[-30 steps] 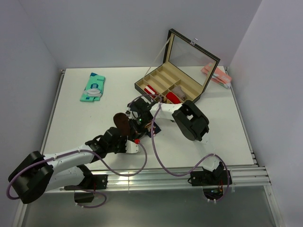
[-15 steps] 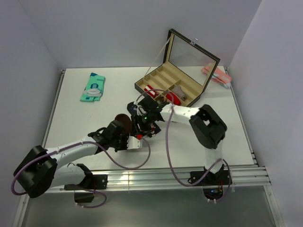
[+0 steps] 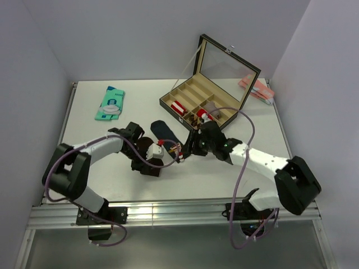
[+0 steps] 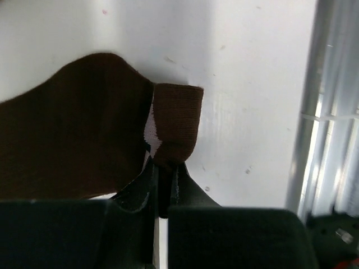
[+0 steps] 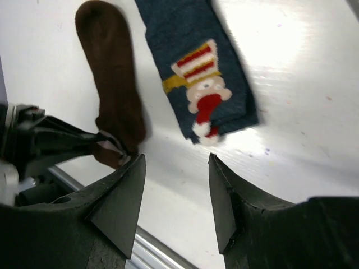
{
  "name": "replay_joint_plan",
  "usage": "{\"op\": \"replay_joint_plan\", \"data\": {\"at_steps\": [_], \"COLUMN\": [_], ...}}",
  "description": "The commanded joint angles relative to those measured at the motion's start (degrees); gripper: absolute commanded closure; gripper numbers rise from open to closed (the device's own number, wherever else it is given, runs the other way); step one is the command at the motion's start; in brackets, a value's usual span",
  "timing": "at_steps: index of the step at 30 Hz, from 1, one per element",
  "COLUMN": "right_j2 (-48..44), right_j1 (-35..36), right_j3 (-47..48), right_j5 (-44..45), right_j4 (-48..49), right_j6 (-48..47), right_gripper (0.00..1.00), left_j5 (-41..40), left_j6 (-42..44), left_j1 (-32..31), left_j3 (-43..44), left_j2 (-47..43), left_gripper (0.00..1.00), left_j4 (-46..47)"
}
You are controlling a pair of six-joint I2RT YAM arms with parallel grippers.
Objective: Roll the socks
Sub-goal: Roll the sock at the center of the board.
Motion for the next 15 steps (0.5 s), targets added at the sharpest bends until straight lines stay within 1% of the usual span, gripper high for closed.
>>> {"op": "replay_joint_plan", "data": {"at_steps": [1, 3, 4, 5, 7, 8, 9, 11, 12, 14, 15], "right_j2": [-6.50, -10.46, -11.34, -12.57, -12.67, -11.63, -10.75, -8.90, -6.54, -3.81, -0.75], "right_j1": [0.75, 3.47, 4.96, 8.89, 13.57, 17.85, 19.81, 22.98, 25.87, 28.61, 30.71], "right_j3": [-7.01, -8.70, -9.49, -9.67, -9.50, -9.15, -8.79, -7.83, -7.56, -5.98, -5.02], "right_j5": [5.78, 8.23, 9.89, 13.83, 16.75, 17.98, 20.09, 20.19, 20.02, 19.84, 19.93], "right_j4": [10.22, 12.96, 13.22, 13.83, 14.63, 15.41, 15.77, 17.87, 18.67, 20.42, 20.26], "right_j6": [-0.88, -5.08, -6.58, -8.34, -13.17, -14.58, -16.95, -19.51, -22.22, -25.91, -26.80], "right_gripper": [0.44, 0.44, 0.44, 0.44, 0.44, 0.43, 0.43, 0.43, 0.43, 0.41, 0.41], "left_j5": [7.32, 8.55, 9.07, 10.04, 11.01, 11.36, 12.06, 12.42, 12.59, 12.51, 12.07], "left_j6": [7.24, 8.92, 10.93, 11.82, 13.93, 14.55, 15.51, 16.48, 16.66, 17.36, 16.23], "left_j1": [2.52, 3.40, 3.84, 4.10, 5.16, 5.42, 6.21, 6.74, 7.27, 7.62, 7.80], "left_j3": [5.22, 7.67, 8.65, 9.61, 12.69, 13.66, 15.32, 16.82, 18.14, 19.29, 19.99], "left_j2": [5.53, 10.01, 13.16, 14.85, 17.84, 20.72, 21.97, 25.22, 26.28, 29.01, 29.71], "left_gripper": [1.00, 1.00, 1.00, 1.00, 1.00, 1.00, 1.00, 0.99, 1.00, 0.99, 1.00], "left_j4": [-14.13, -17.48, -21.24, -22.84, -26.09, -28.63, -29.79, -32.77, -33.40, -35.50, -35.25]}}
